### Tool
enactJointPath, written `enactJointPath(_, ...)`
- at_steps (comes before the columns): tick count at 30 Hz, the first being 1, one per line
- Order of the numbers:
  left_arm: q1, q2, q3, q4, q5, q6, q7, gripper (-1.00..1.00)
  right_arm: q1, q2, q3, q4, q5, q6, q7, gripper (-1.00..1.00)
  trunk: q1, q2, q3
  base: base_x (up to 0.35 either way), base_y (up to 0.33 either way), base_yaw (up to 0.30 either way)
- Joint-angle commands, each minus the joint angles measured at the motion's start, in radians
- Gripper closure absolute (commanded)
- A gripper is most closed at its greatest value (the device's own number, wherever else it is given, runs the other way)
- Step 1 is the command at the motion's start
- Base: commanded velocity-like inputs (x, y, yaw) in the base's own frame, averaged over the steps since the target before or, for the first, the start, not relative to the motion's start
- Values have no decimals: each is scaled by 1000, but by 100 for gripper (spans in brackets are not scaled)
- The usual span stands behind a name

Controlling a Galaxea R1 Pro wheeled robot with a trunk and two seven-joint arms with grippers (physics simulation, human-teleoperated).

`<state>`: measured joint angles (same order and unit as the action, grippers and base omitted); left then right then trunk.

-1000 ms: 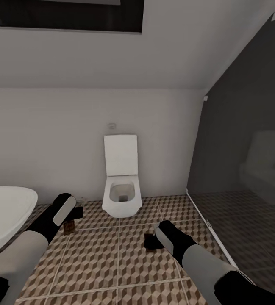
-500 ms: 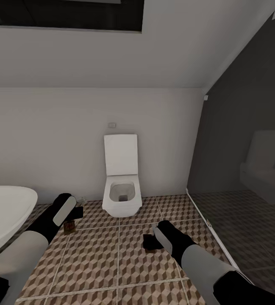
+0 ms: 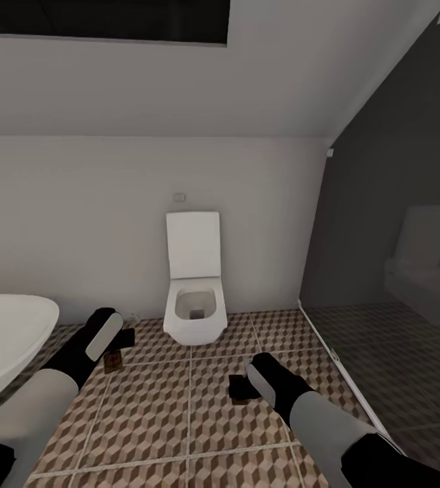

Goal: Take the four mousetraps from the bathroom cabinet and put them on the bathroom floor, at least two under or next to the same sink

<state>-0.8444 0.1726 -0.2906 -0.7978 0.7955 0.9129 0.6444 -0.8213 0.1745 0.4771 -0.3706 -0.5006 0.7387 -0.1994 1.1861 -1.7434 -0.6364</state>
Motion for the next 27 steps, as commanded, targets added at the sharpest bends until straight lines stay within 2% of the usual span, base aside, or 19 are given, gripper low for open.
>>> enactJointPath(1,-1,1,-5,-4,6,3,9,100,-1,0,4,-1,-11,2,-8,100,4,-8,-4,0,0,0)
enactJointPath(14,-1,2,-5,-25,4,4,11,100,-1,0,6,-1,-10,2,-8,100,54,-99,-45,0,0,0)
enactJointPath(20,-1,1,-6,-35,6,4,37,100,-1,0,8,-1,-10,2,-8,100,77,-141,-64,0,0,0)
enactJointPath(27,-1,1,-6,-70,8,4,59,100,-1,0,36,-1,-10,2,-8,100,104,-190,-86,0,0,0)
